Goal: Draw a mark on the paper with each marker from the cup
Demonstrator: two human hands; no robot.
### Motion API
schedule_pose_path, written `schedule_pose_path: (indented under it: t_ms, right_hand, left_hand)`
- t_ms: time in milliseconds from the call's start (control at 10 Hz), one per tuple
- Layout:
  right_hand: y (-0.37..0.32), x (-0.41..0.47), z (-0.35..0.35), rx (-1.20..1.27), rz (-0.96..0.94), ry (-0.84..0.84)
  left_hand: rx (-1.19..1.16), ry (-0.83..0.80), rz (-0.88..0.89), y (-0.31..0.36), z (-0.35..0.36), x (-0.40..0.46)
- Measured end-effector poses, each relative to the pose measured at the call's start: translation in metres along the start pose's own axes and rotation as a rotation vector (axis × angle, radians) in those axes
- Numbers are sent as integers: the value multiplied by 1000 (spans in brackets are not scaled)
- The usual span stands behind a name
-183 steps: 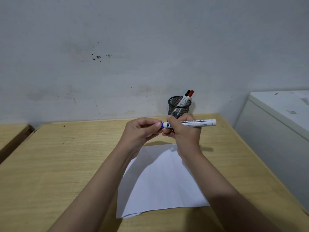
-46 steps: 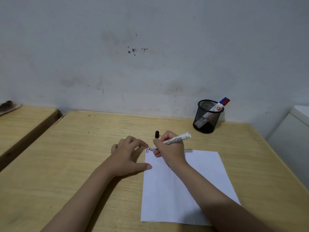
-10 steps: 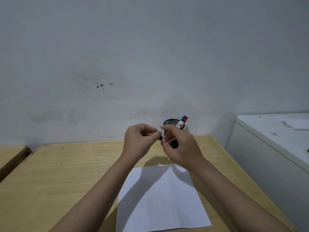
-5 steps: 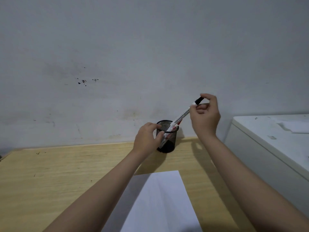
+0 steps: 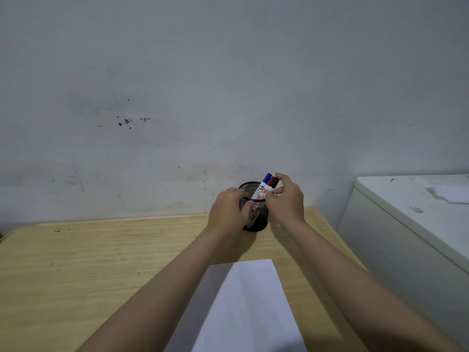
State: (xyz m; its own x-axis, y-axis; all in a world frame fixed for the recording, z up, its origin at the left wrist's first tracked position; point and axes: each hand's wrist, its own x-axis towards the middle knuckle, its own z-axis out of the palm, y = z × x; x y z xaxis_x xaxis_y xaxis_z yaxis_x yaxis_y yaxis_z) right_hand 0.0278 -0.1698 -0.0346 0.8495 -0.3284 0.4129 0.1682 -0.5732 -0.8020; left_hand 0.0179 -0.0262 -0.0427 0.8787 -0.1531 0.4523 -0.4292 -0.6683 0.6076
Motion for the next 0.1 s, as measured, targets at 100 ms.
schedule_pose_path:
  t_ms: [100]
  right_hand:
    - [-9,-3,-12,31,63,19]
  left_hand:
    - [-42,-3,-20,0,-7,-7]
